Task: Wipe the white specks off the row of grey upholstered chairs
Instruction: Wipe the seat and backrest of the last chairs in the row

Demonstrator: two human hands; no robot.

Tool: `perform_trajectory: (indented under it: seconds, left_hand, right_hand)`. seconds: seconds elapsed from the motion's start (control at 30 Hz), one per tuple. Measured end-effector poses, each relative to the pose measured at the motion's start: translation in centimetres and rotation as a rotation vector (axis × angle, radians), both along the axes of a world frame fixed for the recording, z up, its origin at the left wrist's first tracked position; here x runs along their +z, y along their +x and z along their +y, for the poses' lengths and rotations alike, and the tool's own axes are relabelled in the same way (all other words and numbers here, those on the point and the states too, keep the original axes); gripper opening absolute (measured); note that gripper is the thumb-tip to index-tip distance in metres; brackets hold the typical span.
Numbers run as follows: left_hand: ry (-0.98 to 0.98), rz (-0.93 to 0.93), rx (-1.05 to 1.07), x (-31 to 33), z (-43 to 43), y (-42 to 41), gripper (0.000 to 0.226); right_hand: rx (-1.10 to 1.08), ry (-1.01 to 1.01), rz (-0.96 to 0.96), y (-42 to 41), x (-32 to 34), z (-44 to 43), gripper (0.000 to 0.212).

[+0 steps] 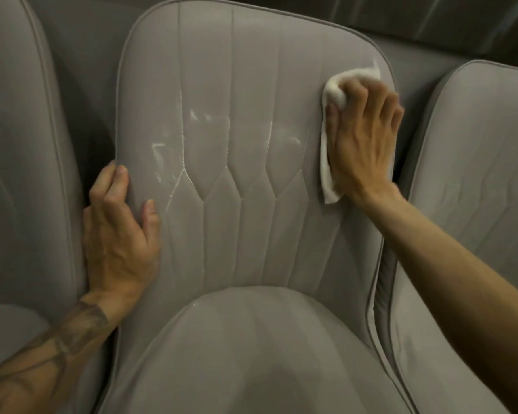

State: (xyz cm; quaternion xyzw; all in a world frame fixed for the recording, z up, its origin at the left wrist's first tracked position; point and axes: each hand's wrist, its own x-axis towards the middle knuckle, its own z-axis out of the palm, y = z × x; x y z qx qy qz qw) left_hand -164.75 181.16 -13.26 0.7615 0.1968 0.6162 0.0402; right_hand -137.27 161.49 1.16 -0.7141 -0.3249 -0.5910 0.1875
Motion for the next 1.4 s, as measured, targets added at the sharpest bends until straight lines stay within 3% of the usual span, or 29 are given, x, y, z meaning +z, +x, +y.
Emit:
perform_trajectory:
  seconds: [0.2,0.37,0.47,0.6,0.67,0.8,0.9,1.07,1.33,1.4]
  left_hand:
    - [-0.03,0.012,-0.003,0.2,-0.1,-0.2,0.052]
    - [-0.022,0.013,-0.002,0.2,-0.3,-0.2,0.051]
    - [-0.012,0.01,-0.006,0.2,-0.1,-0.2,0.051]
    - [-0.021,0.011,0.002,0.2,-0.2,-0.2,0.051]
    - [-0.015,0.012,0.0,0.3,-0.2,-0.1,0.052]
    - [-0.009,0.007,0.007,0.1,-0.1,-0.1,0.051]
    - [-0.002,0.005,0.011,0.0,0.0,-0.1,0.051]
    - [-0.011,0.012,0.022,0.1,-0.1,-0.2,0.051]
    - [-0.007,0.003,-0.013,0.1,0.0,-0.2,0.05]
    - [-0.005,0.003,-0.014,0.1,0.0,-0.2,0.051]
  right_hand:
    - [0.101,-0.374,0.105,-3.0,-9.9,-4.4,0.031]
    - [0.052,-0.173,0.036,-0.6,-3.4,-1.1,0.025]
    - [0.044,-0.118,0.097,-1.4,-6.0,-1.0,0.027]
    - [0.066,-0.532,0.103,-4.4,-16.2,-5.4,0.038]
    - [0.073,-0.621,0.049,-4.1,-16.8,-6.3,0.036]
    - [0.065,-0.399,0.045,-1.9,-11.4,-3.7,0.03]
    - [0.045,-0.254,0.136,-2.6,-13.1,-3.1,0.034]
    - [0.095,-0.489,0.085,-4.9,-18.9,-5.4,0.048]
    - [0.022,0.039,-0.034,-1.2,0.0,1.9,0.027]
    - [0.083,0.095,-0.019,-1.0,1.1,2.5,0.022]
